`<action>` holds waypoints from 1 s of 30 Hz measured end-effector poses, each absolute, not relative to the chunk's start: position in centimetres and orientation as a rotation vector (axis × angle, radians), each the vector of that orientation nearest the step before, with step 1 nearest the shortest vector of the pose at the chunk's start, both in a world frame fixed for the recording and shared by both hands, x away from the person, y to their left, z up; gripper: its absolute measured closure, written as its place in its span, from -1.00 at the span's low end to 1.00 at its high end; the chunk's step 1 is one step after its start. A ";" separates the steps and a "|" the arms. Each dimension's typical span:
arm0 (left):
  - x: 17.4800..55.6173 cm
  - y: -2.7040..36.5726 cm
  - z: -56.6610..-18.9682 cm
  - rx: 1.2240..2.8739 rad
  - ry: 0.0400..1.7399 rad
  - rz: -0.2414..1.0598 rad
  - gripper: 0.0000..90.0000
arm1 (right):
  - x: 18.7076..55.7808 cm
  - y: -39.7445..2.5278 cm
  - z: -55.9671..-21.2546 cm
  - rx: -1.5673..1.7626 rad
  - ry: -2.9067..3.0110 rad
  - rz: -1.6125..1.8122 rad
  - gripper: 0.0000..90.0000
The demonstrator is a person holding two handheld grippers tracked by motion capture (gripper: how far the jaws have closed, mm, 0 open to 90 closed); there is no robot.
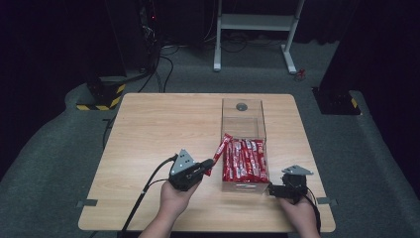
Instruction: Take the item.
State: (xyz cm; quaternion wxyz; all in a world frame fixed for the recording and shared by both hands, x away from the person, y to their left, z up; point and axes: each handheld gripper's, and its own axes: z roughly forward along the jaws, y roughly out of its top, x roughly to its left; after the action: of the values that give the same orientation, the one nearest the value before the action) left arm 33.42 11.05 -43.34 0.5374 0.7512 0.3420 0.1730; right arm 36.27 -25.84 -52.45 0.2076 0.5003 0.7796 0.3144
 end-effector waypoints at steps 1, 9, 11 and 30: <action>33.4 11.2 -43.4 1.783 0.818 0.413 0.97 | 36.3 -25.8 -52.4 1.393 2.170 0.875 -0.79; 33.6 12.5 -43.6 1.762 0.859 0.434 0.97 | 36.3 -25.8 -52.4 1.393 2.170 0.875 -0.79; 33.6 12.7 -43.6 1.761 0.862 0.435 0.97 | 36.3 -25.8 -52.4 1.393 2.170 0.875 -0.79; 34.2 16.2 -44.0 1.763 0.917 0.516 0.97 | 36.3 -25.8 -52.4 1.393 2.169 0.875 -0.79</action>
State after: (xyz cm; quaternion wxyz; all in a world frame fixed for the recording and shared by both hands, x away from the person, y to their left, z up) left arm 34.23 16.24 -44.04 0.5178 0.7347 0.3820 0.2149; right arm 36.28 -25.84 -52.45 0.2078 0.5005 0.7794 0.3145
